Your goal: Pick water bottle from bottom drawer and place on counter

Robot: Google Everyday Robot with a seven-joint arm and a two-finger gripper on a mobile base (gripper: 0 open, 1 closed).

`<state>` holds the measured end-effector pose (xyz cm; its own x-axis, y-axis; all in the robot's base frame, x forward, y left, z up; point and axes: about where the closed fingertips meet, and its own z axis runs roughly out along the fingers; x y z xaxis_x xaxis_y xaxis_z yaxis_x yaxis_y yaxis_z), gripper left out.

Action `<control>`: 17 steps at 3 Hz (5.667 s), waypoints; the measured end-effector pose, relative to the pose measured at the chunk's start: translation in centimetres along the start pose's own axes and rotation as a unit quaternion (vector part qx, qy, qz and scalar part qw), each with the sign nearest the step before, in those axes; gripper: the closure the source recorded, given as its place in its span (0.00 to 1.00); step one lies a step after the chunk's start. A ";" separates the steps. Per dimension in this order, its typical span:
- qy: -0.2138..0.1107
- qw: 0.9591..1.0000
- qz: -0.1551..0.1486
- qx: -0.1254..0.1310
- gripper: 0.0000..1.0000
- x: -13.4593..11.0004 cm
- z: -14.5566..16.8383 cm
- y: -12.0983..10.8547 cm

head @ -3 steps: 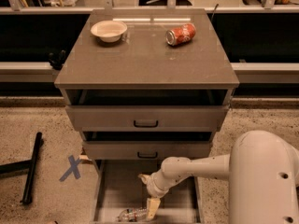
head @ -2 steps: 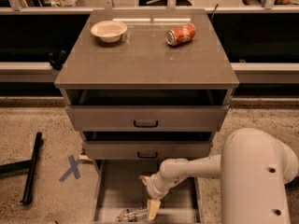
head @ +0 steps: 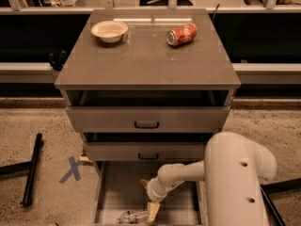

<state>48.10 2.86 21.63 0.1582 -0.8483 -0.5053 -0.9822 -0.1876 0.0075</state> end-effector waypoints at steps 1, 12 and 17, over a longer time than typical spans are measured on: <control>0.005 1.000 -0.005 0.003 0.00 0.3 1.8 -1.1; 0.009 0.999 -0.023 0.031 0.16 11.1 8.9 -1.8; 0.073 0.989 -0.123 0.049 0.00 4.3 5.9 -1.6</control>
Offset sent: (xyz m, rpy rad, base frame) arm 0.0393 0.0222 -0.0342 -0.0244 -0.0647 0.0217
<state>49.78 2.41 14.33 0.3991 -0.8469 -0.3515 -0.9163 -0.3540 -0.1875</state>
